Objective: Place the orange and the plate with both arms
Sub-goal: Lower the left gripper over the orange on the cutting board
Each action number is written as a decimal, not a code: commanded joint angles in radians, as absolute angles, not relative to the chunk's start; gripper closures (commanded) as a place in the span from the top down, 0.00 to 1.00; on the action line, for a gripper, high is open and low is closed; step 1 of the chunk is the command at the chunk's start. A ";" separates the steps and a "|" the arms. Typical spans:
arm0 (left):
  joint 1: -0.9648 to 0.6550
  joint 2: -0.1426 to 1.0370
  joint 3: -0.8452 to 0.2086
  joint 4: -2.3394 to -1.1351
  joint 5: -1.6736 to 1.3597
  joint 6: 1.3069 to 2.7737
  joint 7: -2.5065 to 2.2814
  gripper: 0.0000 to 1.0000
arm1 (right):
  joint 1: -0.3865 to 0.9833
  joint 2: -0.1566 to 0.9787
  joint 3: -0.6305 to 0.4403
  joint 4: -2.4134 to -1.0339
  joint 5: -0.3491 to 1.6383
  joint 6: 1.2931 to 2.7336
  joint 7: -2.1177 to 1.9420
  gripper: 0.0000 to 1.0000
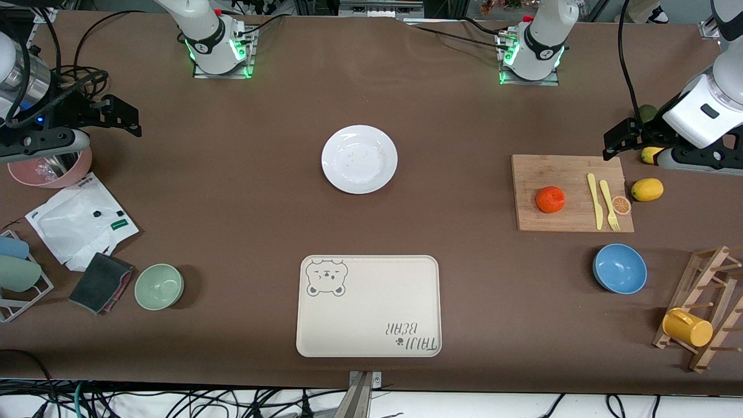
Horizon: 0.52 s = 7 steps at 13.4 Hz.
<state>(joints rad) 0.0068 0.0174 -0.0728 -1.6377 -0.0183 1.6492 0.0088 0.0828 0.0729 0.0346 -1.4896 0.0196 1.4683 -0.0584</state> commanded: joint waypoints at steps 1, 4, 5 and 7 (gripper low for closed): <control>-0.002 0.026 -0.064 -1.638 0.005 1.635 0.021 1.00 | 0.084 0.074 0.032 -1.483 0.031 1.463 -0.049 1.00; 0.002 0.084 -0.063 -1.651 0.006 1.626 0.026 1.00 | 0.084 0.075 0.032 -1.485 0.031 1.463 -0.049 1.00; 0.002 0.119 -0.063 -1.651 0.012 1.626 0.026 1.00 | 0.084 0.074 0.034 -1.485 0.031 1.463 -0.049 1.00; -0.005 0.165 -0.066 -1.663 0.060 1.632 0.029 1.00 | 0.084 0.074 0.032 -1.485 0.031 1.462 -0.049 1.00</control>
<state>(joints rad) 0.0068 0.1194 -0.0685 -1.6641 0.0138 1.6332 0.0107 0.0828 0.0742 0.0346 -1.4899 0.0196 1.4683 -0.0584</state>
